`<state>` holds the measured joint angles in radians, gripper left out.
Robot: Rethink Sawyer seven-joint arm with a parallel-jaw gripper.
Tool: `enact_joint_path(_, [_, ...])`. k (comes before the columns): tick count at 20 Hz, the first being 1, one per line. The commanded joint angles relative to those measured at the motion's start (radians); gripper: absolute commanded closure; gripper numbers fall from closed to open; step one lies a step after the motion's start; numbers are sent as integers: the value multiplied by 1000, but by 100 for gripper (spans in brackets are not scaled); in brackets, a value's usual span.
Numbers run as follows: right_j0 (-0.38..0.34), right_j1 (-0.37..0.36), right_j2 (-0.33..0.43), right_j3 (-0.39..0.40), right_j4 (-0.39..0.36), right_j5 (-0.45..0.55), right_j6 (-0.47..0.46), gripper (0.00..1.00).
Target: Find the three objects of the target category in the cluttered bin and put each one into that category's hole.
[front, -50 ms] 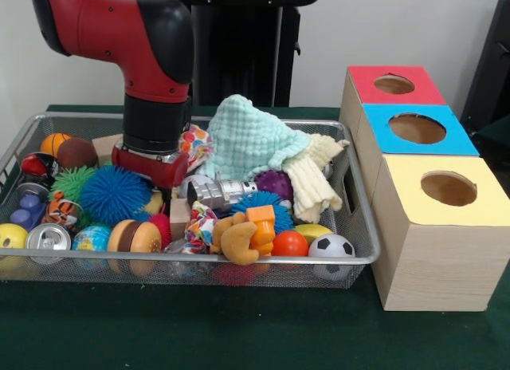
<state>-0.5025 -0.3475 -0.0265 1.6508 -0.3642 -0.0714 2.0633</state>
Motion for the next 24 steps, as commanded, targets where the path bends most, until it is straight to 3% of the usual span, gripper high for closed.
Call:
enact_joint_path(1, [36, 144, 82, 19, 20, 7, 122, 0])
enact_joint_path(6, [12, -85, 98, 167, 13, 134, 90, 0])
enact_joint_path(10, [-4, -222, 96, 209, 33, 282, 33, 0])
enact_joint_path(20, [-134, -345, 204, 253, 48, 433, -36, 0])
enact_joint_path(24, [-157, -286, 211, 213, 20, 398, -26, 0])
